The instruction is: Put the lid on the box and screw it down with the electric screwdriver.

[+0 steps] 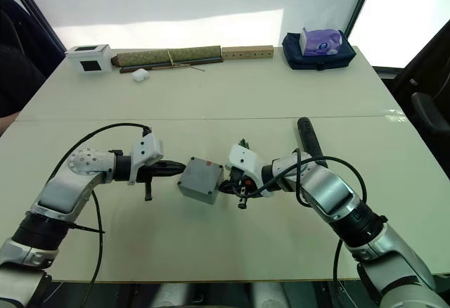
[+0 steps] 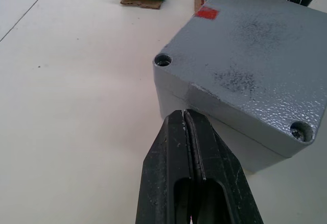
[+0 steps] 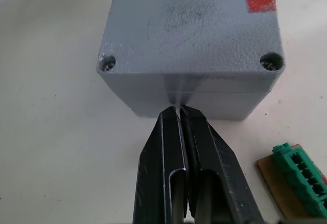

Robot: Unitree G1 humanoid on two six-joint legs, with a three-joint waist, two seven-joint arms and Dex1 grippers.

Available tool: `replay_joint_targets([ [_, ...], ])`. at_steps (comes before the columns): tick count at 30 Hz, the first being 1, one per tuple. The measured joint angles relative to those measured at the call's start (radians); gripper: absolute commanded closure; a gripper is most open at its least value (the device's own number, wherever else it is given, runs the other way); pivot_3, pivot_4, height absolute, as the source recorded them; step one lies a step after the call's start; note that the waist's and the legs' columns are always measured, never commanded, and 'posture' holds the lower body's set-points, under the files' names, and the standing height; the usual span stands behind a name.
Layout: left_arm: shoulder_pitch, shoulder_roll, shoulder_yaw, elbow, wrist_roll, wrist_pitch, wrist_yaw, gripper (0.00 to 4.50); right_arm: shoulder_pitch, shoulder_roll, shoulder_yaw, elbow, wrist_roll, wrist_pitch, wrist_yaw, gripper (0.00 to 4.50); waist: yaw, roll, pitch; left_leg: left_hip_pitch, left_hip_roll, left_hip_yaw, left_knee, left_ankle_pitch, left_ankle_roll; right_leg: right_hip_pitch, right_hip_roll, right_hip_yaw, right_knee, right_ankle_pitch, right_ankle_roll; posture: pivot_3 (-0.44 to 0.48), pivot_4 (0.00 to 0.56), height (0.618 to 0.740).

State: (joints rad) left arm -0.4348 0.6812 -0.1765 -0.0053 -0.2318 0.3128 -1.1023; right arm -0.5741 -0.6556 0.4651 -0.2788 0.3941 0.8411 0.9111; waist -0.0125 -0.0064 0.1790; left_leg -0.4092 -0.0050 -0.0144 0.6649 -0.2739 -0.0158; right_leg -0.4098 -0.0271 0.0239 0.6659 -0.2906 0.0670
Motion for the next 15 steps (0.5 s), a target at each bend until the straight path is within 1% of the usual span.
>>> replay_joint_targets([
  [4,-0.047,-0.038,-0.013,0.070,0.036,-0.052,0.013,4.50,-0.012,0.040,0.013,0.004,0.000,0.021,0.019,4.45,-0.002,0.000,0.000,0.000,0.000,0.000,0.000,0.000,0.000,0.000,0.000,0.000,0.000,0.000,0.000,0.000,0.150,0.740],
  [6,-0.053,-0.037,-0.021,0.093,0.050,-0.076,0.011,4.50,-0.013,0.035,0.021,0.001,-0.010,0.022,0.021,4.45,-0.002,0.000,0.000,0.000,0.000,0.000,0.000,0.000,0.000,0.000,0.000,0.000,0.000,0.000,0.000,0.000,0.150,0.740],
  [8,-0.036,0.007,-0.024,0.136,0.065,-0.105,-0.015,4.50,-0.014,-0.042,-0.009,-0.030,-0.017,0.025,0.041,4.45,-0.002,0.000,0.000,0.000,0.000,0.000,0.000,0.000,0.000,0.000,0.000,0.000,0.000,0.000,0.000,0.000,0.150,0.740],
  [10,-0.019,0.036,-0.019,0.142,0.067,-0.107,-0.033,4.50,-0.020,-0.075,-0.046,-0.032,-0.022,0.024,0.046,4.45,-0.002,0.000,0.000,0.000,0.000,0.000,0.000,0.000,0.000,0.000,-0.001,0.000,0.000,0.000,0.000,0.000,0.150,0.740],
  [12,0.018,0.084,-0.010,0.106,0.050,-0.102,-0.079,4.50,-0.029,-0.102,-0.074,-0.035,-0.028,0.013,0.055,4.45,-0.004,0.000,0.000,0.000,0.000,0.000,0.000,0.000,0.000,0.000,0.000,0.000,0.000,0.000,0.000,0.000,0.150,0.740],
  [13,0.046,0.116,0.001,0.062,0.031,-0.091,-0.112,4.50,-0.032,-0.114,-0.093,-0.033,-0.031,0.001,0.060,4.45,-0.003,0.000,0.000,0.000,0.000,0.000,0.000,0.000,0.000,0.000,0.000,0.000,0.000,0.000,0.000,0.000,0.150,0.740],
  [15,0.072,0.150,0.013,0.010,0.003,-0.070,-0.146,4.50,-0.041,-0.115,-0.110,-0.021,-0.041,-0.019,0.060,4.45,-0.003,0.000,0.000,0.000,0.000,0.000,0.000,0.000,0.000,0.000,-0.001,0.000,0.000,0.000,0.000,0.000,0.150,0.740],
])
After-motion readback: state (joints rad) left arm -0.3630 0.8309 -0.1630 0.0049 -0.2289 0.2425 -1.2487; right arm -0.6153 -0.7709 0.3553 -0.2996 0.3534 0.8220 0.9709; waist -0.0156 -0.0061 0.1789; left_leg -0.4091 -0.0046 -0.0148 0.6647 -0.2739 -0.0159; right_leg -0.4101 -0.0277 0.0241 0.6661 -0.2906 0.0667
